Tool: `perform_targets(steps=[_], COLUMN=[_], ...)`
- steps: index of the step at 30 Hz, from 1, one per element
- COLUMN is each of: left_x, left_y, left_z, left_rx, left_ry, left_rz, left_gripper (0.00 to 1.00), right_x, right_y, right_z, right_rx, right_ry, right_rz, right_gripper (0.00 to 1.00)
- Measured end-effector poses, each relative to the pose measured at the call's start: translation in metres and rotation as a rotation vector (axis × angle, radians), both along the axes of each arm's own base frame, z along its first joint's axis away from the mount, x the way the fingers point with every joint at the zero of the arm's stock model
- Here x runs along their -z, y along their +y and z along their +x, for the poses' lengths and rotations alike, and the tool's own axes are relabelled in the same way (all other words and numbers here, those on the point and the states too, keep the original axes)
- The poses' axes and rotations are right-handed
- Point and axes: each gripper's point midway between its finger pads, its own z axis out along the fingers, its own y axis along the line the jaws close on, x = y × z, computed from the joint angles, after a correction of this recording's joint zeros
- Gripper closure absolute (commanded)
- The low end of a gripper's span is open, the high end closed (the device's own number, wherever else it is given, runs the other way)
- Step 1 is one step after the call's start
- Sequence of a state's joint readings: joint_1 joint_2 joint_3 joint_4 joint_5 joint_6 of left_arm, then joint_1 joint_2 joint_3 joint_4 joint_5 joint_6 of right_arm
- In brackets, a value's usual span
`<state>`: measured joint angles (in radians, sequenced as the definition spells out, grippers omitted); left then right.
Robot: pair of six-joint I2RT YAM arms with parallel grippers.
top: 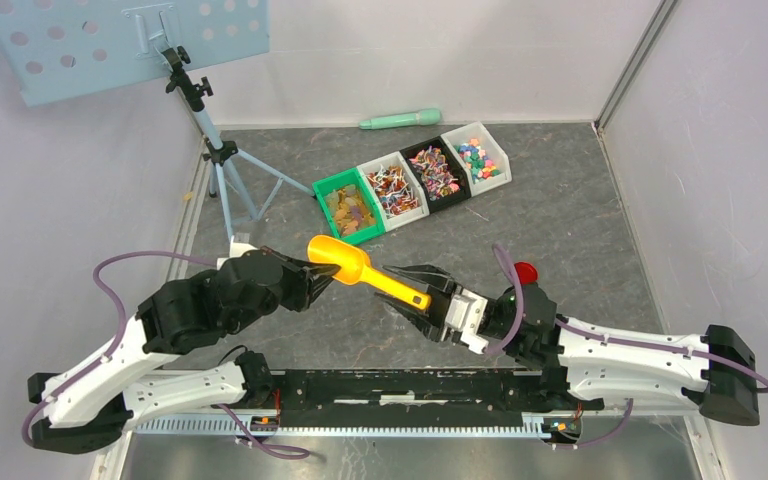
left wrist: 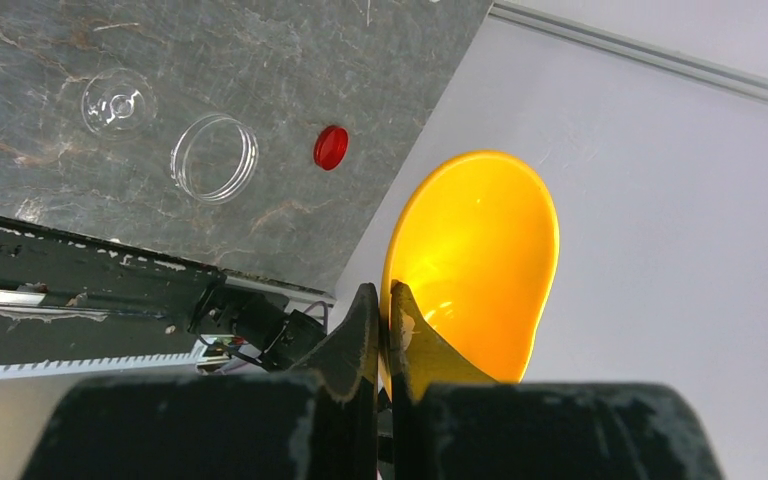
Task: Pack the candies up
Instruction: Pick up the spatula from the center of the board.
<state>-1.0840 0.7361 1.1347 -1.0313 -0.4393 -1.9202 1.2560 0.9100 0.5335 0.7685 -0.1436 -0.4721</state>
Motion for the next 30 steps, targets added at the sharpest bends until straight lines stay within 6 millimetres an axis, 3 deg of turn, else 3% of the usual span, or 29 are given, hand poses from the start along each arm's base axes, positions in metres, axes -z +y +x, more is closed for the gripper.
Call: perform_targets(steps=[4, 18, 24, 27, 30], left_x=[0.003, 0.011, 0.013, 0.014, 0.014], left_y=[0.003, 0.015, 0.017, 0.016, 0.017], left_z=[0.000, 0.006, 0.008, 0.010, 0.010], left_rx=[-0.012, -0.069, -0.087, -0.097, -0.099], left_ry=[0.007, 0.007, 0.011, 0.012, 0.008], left_rz=[0.009, 0.060, 0.065, 0.067, 0.074], left_gripper=[0.98, 0.98, 0.97, 0.77, 0.51], right_x=[0.004, 0.009, 0.011, 0.012, 0.013], right_y=[0.002, 0.010, 0.011, 0.011, 0.010], right_z=[0.002, 0.010, 0.014, 0.015, 0.017], right_rx=[0.000, 0.024, 0.045, 0.052, 0.064], right_ry=[0.028, 0.086, 0.093, 0.097, 0.107], right_rz=[-0.011, -0.057, -0.072, -0.076, -0.076], right_gripper=[0.37, 0.47, 0.87, 0.98, 1.00])
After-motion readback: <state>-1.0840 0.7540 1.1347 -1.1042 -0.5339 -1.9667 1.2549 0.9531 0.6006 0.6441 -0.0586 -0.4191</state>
